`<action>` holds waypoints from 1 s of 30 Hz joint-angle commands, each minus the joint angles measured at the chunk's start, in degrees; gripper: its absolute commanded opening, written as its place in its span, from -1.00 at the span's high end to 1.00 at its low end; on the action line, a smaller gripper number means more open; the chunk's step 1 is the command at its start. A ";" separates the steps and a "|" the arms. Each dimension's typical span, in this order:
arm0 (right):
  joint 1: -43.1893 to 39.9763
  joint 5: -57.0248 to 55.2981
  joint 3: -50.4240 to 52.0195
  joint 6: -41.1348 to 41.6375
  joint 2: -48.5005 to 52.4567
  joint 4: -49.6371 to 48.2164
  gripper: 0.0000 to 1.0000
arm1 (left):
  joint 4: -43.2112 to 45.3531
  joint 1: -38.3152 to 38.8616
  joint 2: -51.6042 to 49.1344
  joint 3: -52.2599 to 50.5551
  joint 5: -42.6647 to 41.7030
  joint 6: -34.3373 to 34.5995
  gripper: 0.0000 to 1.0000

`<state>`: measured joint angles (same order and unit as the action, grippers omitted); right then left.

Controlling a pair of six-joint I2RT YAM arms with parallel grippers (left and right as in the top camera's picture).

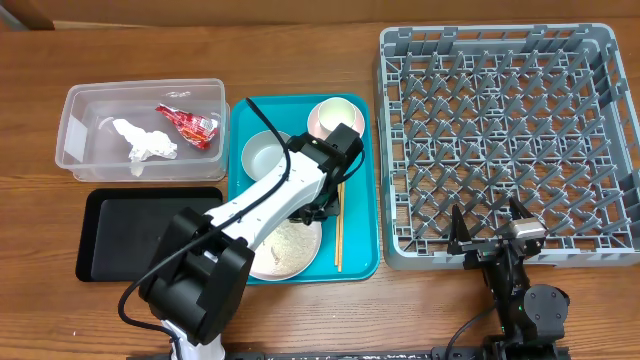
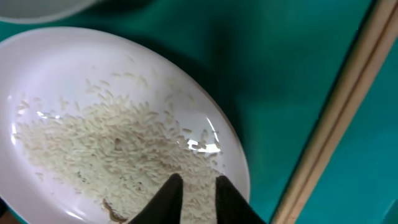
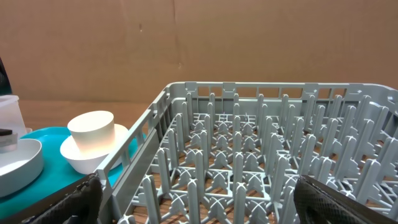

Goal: Sort waste into correct bins and load items into the dishwasher
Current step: 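Reach the left gripper to the rim of the white rice plate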

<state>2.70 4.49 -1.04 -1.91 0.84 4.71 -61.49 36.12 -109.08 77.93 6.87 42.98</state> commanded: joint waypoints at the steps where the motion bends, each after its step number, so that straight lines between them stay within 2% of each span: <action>1: -0.15 0.11 0.59 0.20 -0.61 -0.28 -0.99 | 0.37 0.70 0.11 -0.42 -2.86 -1.27 0.48; 10: -0.15 0.11 0.59 0.20 -0.61 -0.28 -0.99 | 0.87 2.14 0.11 -0.98 -3.69 -1.20 0.53; 17: -0.15 0.11 0.59 0.20 -0.61 -0.28 -0.99 | 7.26 3.67 0.11 -5.68 -3.30 -0.55 0.56; 30: -0.15 0.11 0.59 0.20 -0.61 -0.28 -0.99 | 11.02 3.67 0.09 -8.85 -3.52 -0.55 0.55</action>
<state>2.70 4.49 -1.04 -1.89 0.84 4.73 -50.78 39.72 -109.10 70.30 3.57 42.26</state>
